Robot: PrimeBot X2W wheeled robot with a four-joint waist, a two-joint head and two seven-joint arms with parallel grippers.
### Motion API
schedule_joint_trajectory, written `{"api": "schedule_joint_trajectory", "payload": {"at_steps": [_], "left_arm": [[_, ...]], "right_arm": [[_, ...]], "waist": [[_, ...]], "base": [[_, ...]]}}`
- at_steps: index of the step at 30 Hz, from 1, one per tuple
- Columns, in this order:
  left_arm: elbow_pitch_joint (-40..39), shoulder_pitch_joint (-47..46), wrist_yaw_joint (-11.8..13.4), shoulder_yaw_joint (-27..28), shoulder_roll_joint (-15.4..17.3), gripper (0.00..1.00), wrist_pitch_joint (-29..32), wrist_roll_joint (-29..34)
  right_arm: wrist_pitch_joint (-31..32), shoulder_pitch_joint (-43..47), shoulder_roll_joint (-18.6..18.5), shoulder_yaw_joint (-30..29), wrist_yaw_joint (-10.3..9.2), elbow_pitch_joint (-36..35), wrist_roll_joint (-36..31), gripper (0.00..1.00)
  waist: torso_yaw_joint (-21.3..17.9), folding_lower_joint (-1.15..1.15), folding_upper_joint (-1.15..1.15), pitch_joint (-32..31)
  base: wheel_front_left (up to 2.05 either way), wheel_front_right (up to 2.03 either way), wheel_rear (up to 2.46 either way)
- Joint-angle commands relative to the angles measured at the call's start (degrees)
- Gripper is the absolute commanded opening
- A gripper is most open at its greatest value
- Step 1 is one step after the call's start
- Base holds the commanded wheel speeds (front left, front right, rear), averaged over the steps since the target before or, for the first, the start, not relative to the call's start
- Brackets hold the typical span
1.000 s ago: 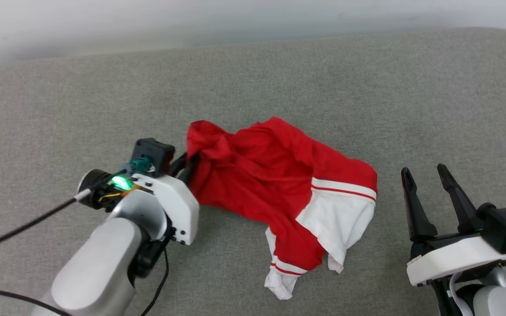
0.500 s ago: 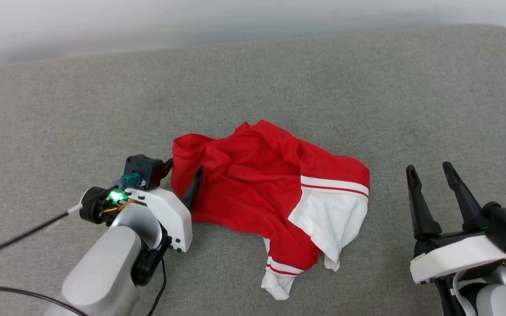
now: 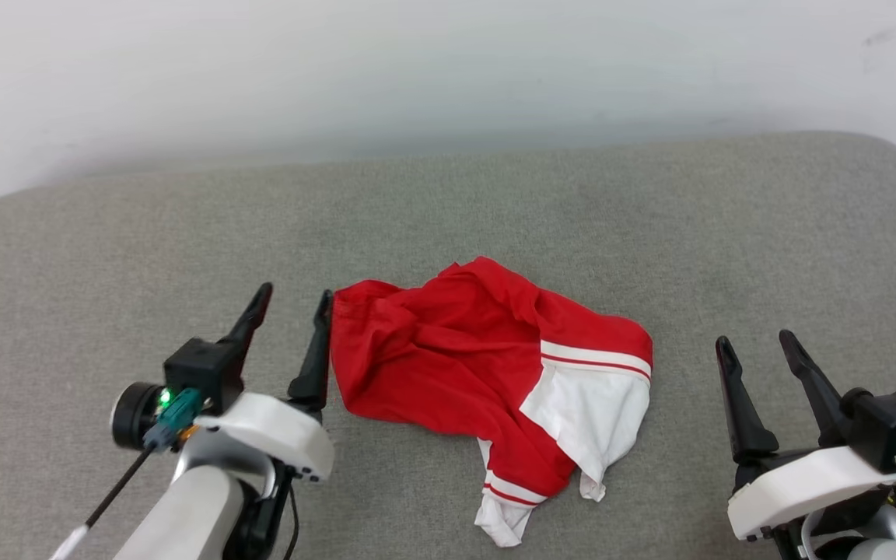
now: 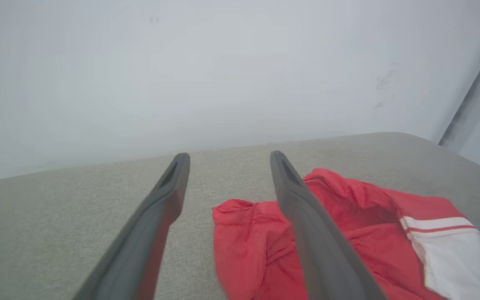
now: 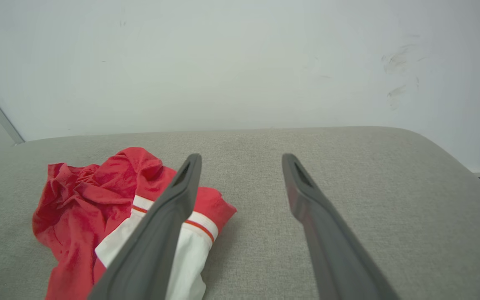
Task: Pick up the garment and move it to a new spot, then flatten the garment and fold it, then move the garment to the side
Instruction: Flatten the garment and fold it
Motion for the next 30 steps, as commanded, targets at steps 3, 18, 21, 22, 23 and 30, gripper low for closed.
{"api": "schedule_joint_trajectory", "payload": {"at_steps": [3, 18, 21, 22, 23, 30], "left_arm": [[-4.4, 3.78, 2.38, 1.65, 1.06, 1.0, -0.7, 0.53], [-19.54, 17.01, 9.99, 2.5, 4.47, 1.0, 3.87, 1.32], [-20.29, 15.8, 8.8, 0.5, 4.6, 1.0, 7.61, 0.7], [-20.4, 15.5, 8.2, -0.37, 4.61, 1.0, 9.02, 0.42], [-20.38, 15.04, 7.58, -1.28, 4.58, 1.0, 10.67, 0.11], [-19.32, 10.99, 2.52, -8.67, 3.9, 1.0, 21.21, -0.84]], "right_arm": [[1.0, 1.27, 0.02, -0.25, -0.01, -0.83, -0.52, 1.0], [3.19, 3.11, 0.02, -0.24, -0.01, -3.54, -0.91, 1.0], [3.28, 2.89, 0.02, 0.06, -0.01, -3.6, -0.88, 1.0], [3.25, 2.77, 0.02, 0.12, -0.01, -3.59, -0.76, 1.0], [3.18, 2.66, 0.02, 0.2, -0.02, -3.59, -0.61, 1.0], [2.53, 2.16, 0.02, 0.38, -0.01, -3.06, 0.0, 1.0]], "waist": [[0.64, 0.0, 0.0, -1.56], [1.29, 0.0, 0.0, -2.71], [1.21, 0.0, 0.0, -2.39], [1.11, 0.0, 0.0, -2.27], [1.01, 0.0, 0.0, -2.1], [0.08, 0.0, 0.0, -0.67]], "base": [[0.0, 0.0, 0.0], [0.0, 0.0, 0.0], [0.0, 0.0, 0.0], [0.0, 0.0, 0.0], [0.0, 0.0, 0.0], [0.0, 0.0, 0.0]]}}
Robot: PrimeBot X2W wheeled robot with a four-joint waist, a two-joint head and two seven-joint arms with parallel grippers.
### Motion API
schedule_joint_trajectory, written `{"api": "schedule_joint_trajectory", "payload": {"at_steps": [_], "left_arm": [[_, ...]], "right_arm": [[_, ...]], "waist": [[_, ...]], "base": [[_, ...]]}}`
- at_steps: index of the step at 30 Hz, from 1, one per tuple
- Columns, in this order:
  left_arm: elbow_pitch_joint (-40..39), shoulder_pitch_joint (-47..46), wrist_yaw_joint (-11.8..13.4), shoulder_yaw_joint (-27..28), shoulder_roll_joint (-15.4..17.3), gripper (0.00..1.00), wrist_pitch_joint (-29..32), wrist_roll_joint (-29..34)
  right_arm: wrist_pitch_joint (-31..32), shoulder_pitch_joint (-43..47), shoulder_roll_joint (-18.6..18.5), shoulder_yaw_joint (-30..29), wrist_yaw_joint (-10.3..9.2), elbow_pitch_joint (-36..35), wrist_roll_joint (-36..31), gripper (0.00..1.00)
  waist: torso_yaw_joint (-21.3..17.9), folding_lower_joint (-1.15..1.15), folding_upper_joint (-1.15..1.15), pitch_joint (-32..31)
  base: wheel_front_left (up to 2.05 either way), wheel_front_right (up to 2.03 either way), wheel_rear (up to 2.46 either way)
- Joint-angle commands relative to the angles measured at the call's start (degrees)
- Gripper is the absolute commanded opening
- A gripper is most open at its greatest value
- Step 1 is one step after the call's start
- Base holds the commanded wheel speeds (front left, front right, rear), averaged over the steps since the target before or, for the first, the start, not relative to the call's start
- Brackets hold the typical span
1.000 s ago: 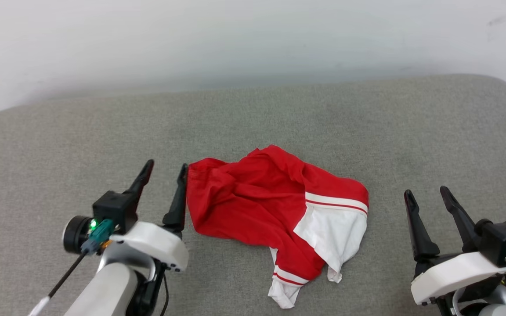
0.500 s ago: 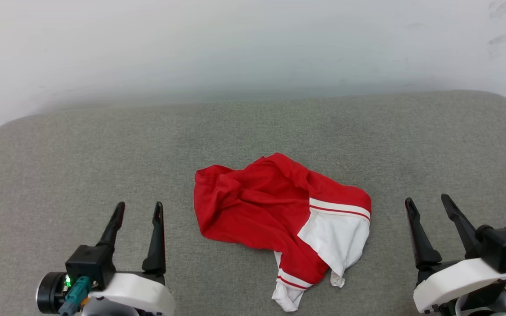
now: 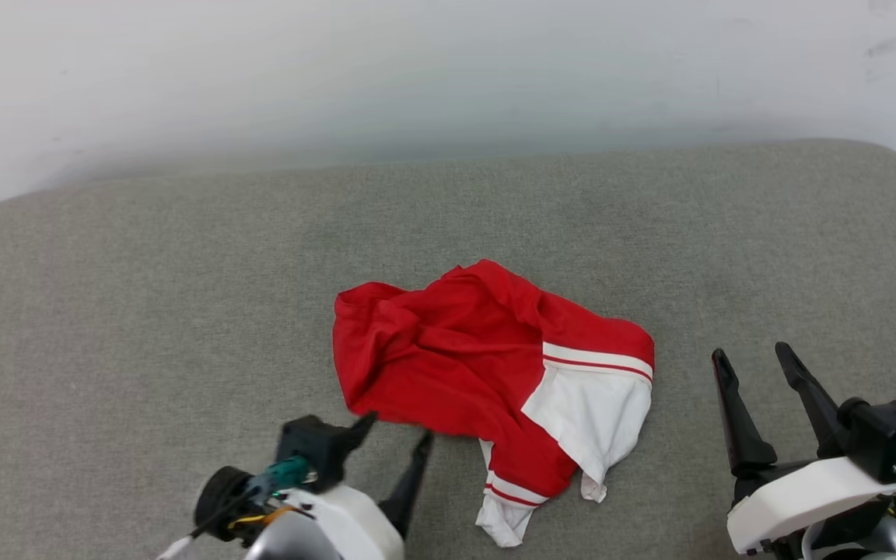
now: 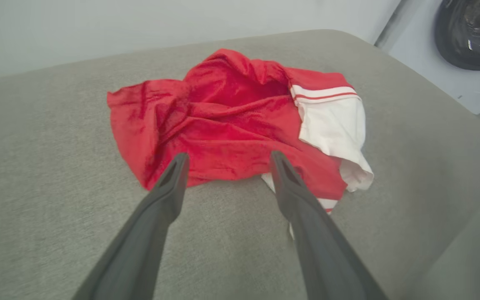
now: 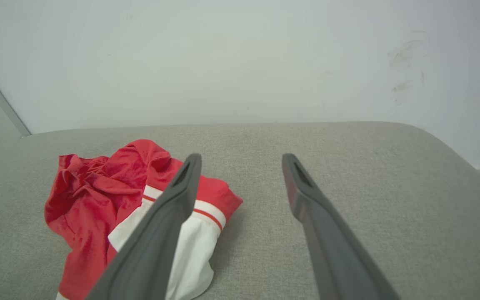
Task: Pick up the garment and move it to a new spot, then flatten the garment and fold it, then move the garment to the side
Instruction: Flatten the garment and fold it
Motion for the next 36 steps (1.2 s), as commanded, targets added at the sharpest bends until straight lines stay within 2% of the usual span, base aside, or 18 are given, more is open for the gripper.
{"api": "schedule_joint_trajectory", "payload": {"at_steps": [1, 11, 23, 24, 25, 26, 30, 36], "left_arm": [[0.44, -1.18, -0.85, -1.15, -0.55, 1.0, 1.32, -0.01], [7.61, -6.43, -6.61, -8.98, -2.83, 1.0, 12.76, -1.44], [16.27, -8.9, -9.21, -11.95, -3.31, 1.0, 22.09, -4.33], [17.08, -8.76, -9.66, -12.66, -3.13, 0.52, 23.41, -4.58], [17.29, -8.86, -9.72, -12.82, -3.02, 0.32, 23.61, -4.51], [17.38, -8.91, -9.81, -12.9, -2.98, 0.0, 23.63, -4.49], [16.57, -9.23, -9.53, -12.01, -2.76, 0.0, 21.69, -4.16], [11.27, -8.48, -6.42, -7.67, -0.16, 0.0, 16.39, -3.68]], "right_arm": [[-0.41, -0.51, 0.02, 0.11, 0.0, 0.19, 0.12, 1.0], [-2.11, -2.38, 0.02, 0.98, 0.0, 1.37, 1.63, 1.0], [-4.78, -4.74, 0.02, 1.71, 0.0, 3.62, 2.86, 1.0], [-5.06, -4.88, 0.02, 1.7, 0.0, 4.01, 2.99, 1.0], [-5.15, -4.93, 0.02, 1.66, 0.0, 4.14, 3.0, 1.0], [-5.34, -4.88, 0.02, 1.56, 0.0, 4.28, 3.02, 1.0], [-5.54, -4.62, 0.02, 0.99, 0.0, 4.71, 3.17, 1.0], [-5.71, -3.83, 0.03, 0.31, 0.0, 5.25, 3.55, 1.0]], "waist": [[-0.39, 0.0, 0.0, 0.5], [-2.89, 0.0, 0.0, 4.77], [-5.74, 0.0, 0.0, 9.01], [-5.92, 0.0, 0.0, 9.12], [-5.96, 0.0, 0.0, 9.16], [-5.94, 0.0, 0.0, 9.16], [-5.39, 0.0, 0.0, 8.78], [-3.13, 0.0, 0.0, 6.95]], "base": [[0.0, 0.0, 0.0], [0.0, 0.0, 0.0], [0.0, 0.0, 0.0], [0.0, 0.0, 0.0], [0.0, 0.0, 0.0], [0.0, 0.0, 0.0], [0.0, 0.0, 0.0], [0.0, 0.0, 0.0]]}}
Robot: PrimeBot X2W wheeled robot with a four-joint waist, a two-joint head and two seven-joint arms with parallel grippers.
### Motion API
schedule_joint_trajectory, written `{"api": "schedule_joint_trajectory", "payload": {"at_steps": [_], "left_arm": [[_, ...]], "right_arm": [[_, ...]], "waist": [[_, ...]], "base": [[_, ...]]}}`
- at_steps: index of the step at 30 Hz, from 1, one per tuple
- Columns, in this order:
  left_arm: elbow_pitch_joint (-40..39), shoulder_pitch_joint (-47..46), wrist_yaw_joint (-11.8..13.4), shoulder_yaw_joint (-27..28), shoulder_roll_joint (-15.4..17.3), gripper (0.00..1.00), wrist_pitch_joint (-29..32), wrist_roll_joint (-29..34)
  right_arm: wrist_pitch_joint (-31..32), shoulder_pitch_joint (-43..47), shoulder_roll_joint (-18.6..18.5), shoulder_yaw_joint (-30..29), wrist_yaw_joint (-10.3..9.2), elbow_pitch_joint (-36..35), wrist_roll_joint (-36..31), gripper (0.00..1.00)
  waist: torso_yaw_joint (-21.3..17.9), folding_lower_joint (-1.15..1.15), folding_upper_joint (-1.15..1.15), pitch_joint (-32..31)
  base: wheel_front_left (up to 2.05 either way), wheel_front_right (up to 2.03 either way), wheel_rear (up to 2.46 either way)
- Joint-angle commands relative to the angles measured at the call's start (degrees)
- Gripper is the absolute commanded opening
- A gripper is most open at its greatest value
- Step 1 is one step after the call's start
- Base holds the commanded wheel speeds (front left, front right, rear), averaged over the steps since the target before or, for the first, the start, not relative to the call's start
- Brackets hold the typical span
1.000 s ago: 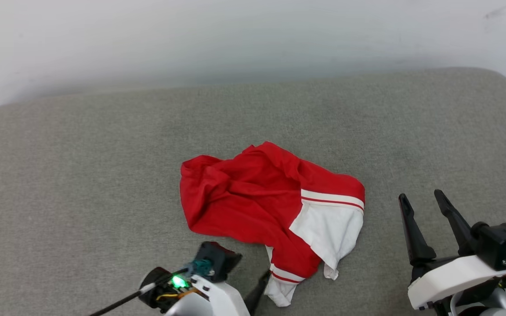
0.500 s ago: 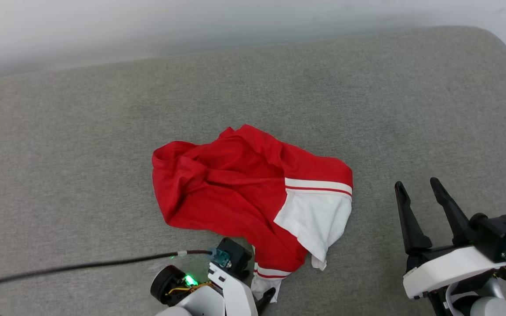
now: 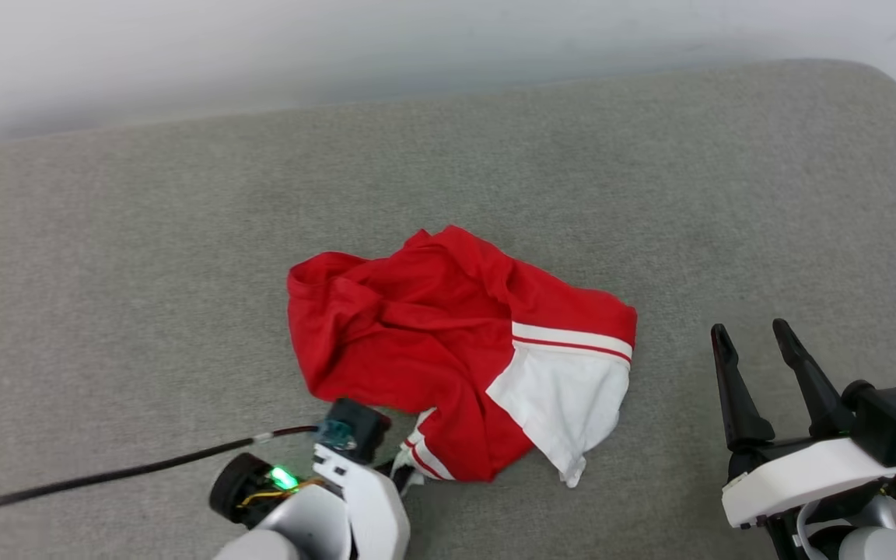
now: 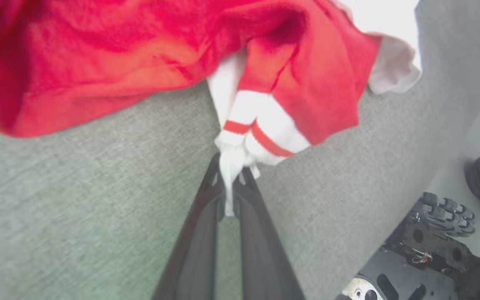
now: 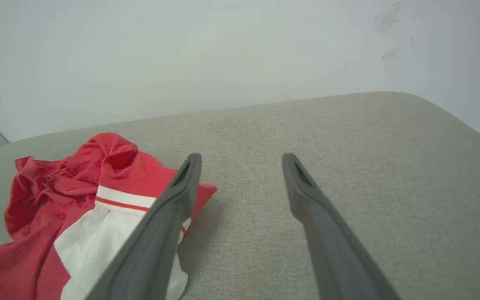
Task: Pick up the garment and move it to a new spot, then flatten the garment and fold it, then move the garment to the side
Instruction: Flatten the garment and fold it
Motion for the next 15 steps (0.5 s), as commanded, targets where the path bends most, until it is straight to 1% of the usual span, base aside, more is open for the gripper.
{"api": "schedule_joint_trajectory", "payload": {"at_steps": [1, 5, 11, 13, 15], "left_arm": [[-0.75, 0.87, 0.39, 0.42, 0.44, 0.0, -0.43, -0.18], [-5.75, 2.92, 3.57, 3.96, 4.89, 0.0, -1.39, 0.08], [-11.67, 6.67, 9.81, 10.74, 12.08, 0.0, -1.57, -0.02], [-12.61, 8.74, 11.8, 12.87, 13.63, 0.0, -1.09, -1.22], [-12.43, 11.13, 13.17, 14.57, 14.21, 0.0, -0.93, -3.11]], "right_arm": [[-0.17, 0.36, 0.04, -0.05, 0.0, 0.09, 0.15, 1.0], [0.1, 0.69, 0.04, -0.17, 0.0, 0.33, 0.33, 1.0], [0.47, 1.0, 0.04, -0.37, 0.0, 0.16, 0.21, 1.0], [0.64, 1.03, 0.04, -0.5, 0.0, 0.04, 0.09, 1.0], [0.82, 1.05, 0.04, -0.48, 0.0, -0.06, 0.0, 1.0]], "waist": [[0.93, 0.0, 0.0, -0.78], [2.82, 0.0, 0.0, -1.94], [5.14, 0.0, 0.0, -2.8], [5.54, 0.0, 0.0, -2.94], [5.69, 0.0, 0.0, -3.02]], "base": [[0.0, 0.0, 0.0], [0.0, 0.0, 0.0], [0.0, 0.0, 0.0], [0.0, 0.0, 0.0], [0.0, 0.0, 0.0]]}}
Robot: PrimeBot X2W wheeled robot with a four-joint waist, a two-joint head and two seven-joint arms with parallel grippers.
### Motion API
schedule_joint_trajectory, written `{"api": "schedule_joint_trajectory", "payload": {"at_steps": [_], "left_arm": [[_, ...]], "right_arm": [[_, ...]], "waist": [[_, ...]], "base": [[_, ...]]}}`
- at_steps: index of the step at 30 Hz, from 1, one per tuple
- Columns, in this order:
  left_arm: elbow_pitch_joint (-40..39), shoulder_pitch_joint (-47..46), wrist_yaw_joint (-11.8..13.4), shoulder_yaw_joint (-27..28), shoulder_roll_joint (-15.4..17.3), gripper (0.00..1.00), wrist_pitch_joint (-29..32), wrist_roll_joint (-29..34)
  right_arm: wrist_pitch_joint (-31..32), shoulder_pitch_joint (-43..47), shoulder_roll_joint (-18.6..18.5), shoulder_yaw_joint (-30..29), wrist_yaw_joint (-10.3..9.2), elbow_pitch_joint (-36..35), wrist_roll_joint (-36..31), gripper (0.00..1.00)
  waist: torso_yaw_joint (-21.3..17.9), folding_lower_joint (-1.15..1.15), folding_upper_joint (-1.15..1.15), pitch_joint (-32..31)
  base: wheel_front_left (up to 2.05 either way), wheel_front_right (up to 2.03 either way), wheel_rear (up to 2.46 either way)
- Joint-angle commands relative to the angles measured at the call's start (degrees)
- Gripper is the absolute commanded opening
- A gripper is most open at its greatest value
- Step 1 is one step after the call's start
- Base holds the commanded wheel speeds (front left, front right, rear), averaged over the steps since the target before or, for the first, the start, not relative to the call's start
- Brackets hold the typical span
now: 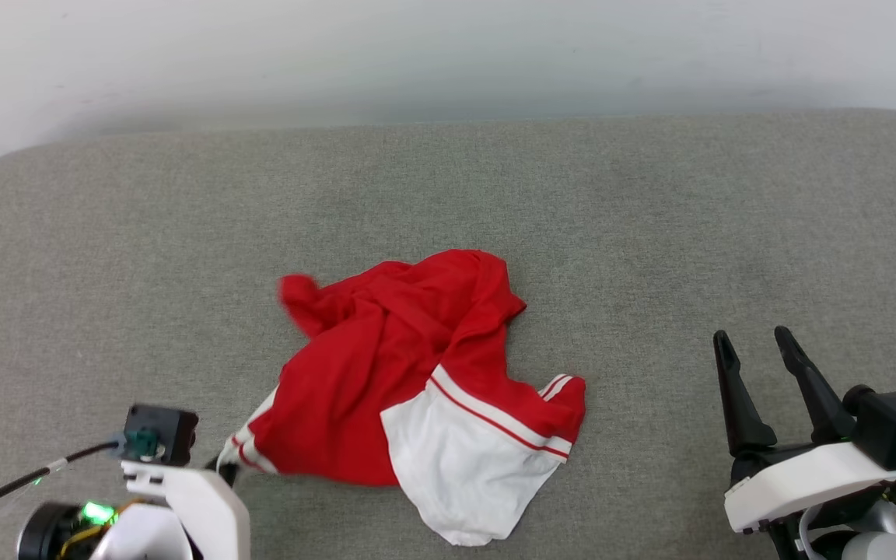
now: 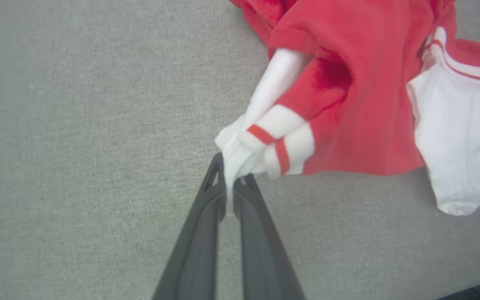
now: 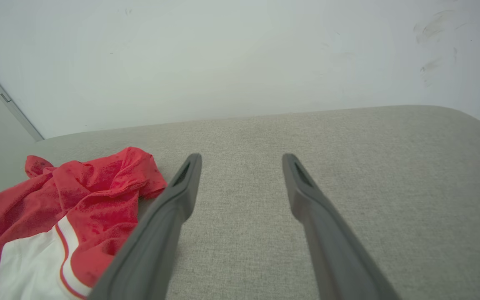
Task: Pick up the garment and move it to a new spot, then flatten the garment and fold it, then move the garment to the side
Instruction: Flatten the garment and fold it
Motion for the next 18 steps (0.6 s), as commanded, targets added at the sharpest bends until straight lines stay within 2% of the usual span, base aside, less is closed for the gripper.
{"api": "schedule_joint_trajectory", "payload": {"at_steps": [1, 5, 6, 7, 8, 12, 18], "left_arm": [[0.4, 1.23, 0.36, 0.15, -0.23, 0.0, 0.1, -0.54], [3.33, 4.45, -0.23, 0.29, -2.62, 0.0, -1.54, -3.83], [3.97, 4.69, -0.36, 0.34, -3.56, 0.07, -2.37, -4.33], [4.7, 4.78, -0.36, 0.55, -4.19, 0.46, -3.32, -4.37], [5.29, 4.81, -0.42, 0.6, -4.67, 1.0, -4.15, -4.41], [6.71, 4.2, 0.09, 1.68, -6.33, 1.0, -9.0, -3.36], [6.34, 3.6, 0.76, 3.12, -6.85, 1.0, -16.95, -0.05]], "right_arm": [[0.26, 0.4, 0.02, -0.02, 0.0, -0.2, -0.13, 1.0], [0.29, 0.47, 0.02, 0.18, 0.0, -0.41, -0.24, 1.0], [0.33, 0.58, 0.02, 0.16, 0.0, -0.44, -0.32, 1.0], [0.49, 0.76, 0.02, 0.12, 0.0, -0.54, -0.44, 1.0], [0.67, 0.87, 0.02, 0.05, 0.0, -0.65, -0.62, 1.0], [1.42, 1.44, 0.02, -0.02, 0.0, -1.17, -1.23, 1.0], [3.03, 2.45, 0.02, 0.15, 0.0, -2.12, -1.87, 1.0]], "waist": [[0.01, 0.0, 0.0, -0.04], [-0.09, 0.0, 0.0, -0.16], [-0.11, 0.0, 0.0, -0.27], [-0.13, 0.0, 0.0, -0.39], [-0.15, 0.0, 0.0, -0.51], [-0.23, 0.0, 0.0, -1.7], [-0.36, 0.0, 0.0, -3.82]], "base": [[0.0, 0.0, 0.0], [0.0, 0.0, 0.0], [0.0, 0.0, 0.0], [0.0, 0.0, 0.0], [0.0, 0.0, 0.0], [0.0, 0.0, 0.0], [0.0, 0.0, 0.0]]}}
